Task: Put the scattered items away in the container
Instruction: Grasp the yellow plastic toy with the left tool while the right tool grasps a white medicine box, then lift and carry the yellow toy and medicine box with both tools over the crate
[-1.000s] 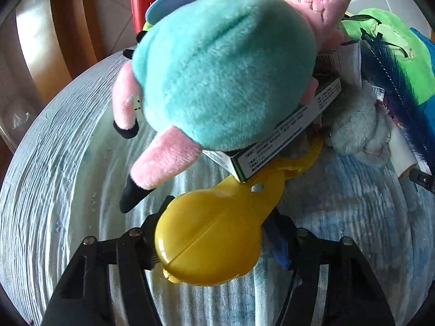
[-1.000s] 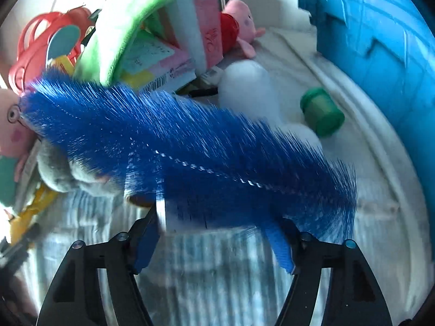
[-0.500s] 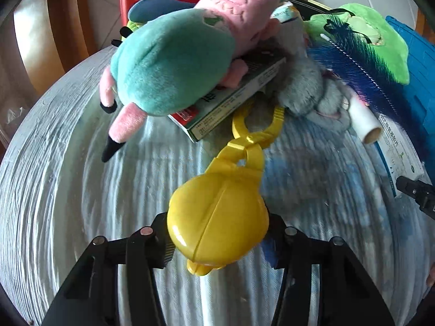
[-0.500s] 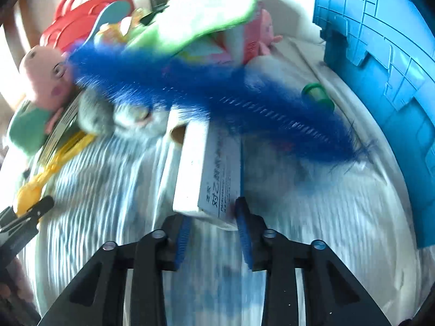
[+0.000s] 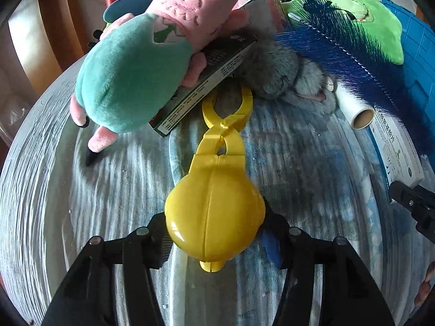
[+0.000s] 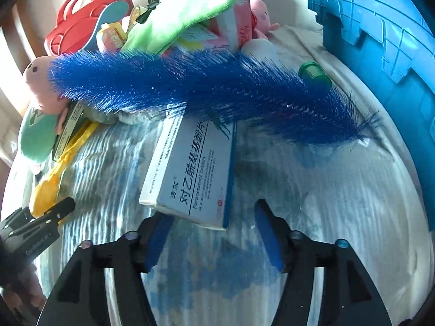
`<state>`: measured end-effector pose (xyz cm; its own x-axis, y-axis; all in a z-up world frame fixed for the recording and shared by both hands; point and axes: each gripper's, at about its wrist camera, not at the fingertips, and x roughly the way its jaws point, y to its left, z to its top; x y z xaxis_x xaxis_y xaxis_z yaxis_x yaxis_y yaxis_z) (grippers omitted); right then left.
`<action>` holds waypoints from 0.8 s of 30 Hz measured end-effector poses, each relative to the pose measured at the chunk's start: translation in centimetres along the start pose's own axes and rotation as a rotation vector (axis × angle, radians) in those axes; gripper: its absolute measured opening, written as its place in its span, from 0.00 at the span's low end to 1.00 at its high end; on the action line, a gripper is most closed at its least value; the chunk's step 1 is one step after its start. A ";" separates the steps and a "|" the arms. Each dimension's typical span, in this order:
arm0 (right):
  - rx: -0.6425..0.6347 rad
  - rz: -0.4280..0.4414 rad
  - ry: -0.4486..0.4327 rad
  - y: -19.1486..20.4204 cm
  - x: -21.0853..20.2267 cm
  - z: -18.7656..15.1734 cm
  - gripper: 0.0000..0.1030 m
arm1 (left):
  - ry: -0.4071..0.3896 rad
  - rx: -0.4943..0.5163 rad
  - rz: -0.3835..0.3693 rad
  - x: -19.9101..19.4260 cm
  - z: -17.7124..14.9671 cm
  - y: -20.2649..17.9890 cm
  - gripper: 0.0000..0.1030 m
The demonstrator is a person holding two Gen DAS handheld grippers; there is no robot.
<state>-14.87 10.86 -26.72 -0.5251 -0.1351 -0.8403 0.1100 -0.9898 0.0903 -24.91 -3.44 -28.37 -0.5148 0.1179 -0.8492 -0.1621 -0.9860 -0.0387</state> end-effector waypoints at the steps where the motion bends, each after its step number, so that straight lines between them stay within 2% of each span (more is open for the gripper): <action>1: -0.004 0.000 -0.016 0.0 -0.2 -0.1 0.79 | -0.003 0.000 -0.002 0.0 0.0 -0.1 0.53; 2: -0.009 -0.003 -0.030 0.1 -0.4 0.0 0.80 | -0.011 -0.001 -0.010 -0.2 0.0 -0.2 0.52; 3: -0.014 -0.008 -0.036 0.1 -0.3 0.2 0.79 | -0.021 -0.003 -0.008 -0.4 -0.1 -0.3 0.46; 4: -0.021 -0.014 -0.038 0.2 -0.2 0.3 0.72 | -0.030 -0.001 -0.010 -0.7 -0.1 -0.4 0.43; 5: -0.031 -0.021 -0.040 0.3 -0.2 0.4 0.34 | -0.040 0.001 -0.008 -1.0 -0.2 -0.5 0.43; 6: -0.042 -0.039 -0.044 0.5 -0.3 0.4 0.26 | -0.055 0.001 -0.004 -1.5 -0.3 -0.6 0.43; 8: -0.055 -0.044 -0.046 0.6 -0.8 0.4 0.17 | -0.081 0.005 0.000 -2.7 -0.4 -0.8 0.43; 11: -0.064 -0.011 -0.054 0.6 -2.1 0.1 0.17 | -0.121 0.002 0.008 -4.6 -0.1 -1.0 0.40; 14: -0.074 0.034 -0.069 0.5 -3.5 0.3 0.16 | -0.161 -0.010 0.005 -6.7 0.6 -1.1 0.31; 17: -0.101 0.066 -0.094 0.3 -5.0 0.9 0.16 | -0.180 -0.022 0.008 -7.7 1.8 -1.7 0.31; 20: -0.139 0.105 -0.125 0.0 -6.6 1.7 0.16 | -0.203 -0.039 0.021 -9.0 0.4 -2.8 0.31; 24: -0.186 0.158 -0.163 0.0 -8.9 2.2 0.16 | -0.257 -0.054 0.048 -11.6 0.5 -4.4 0.31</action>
<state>-12.06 11.99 -18.02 -0.6159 -0.3068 -0.7256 0.3461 -0.9328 0.1006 -18.67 -0.41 -18.10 -0.7191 0.0898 -0.6891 -0.0905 -0.9953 -0.0353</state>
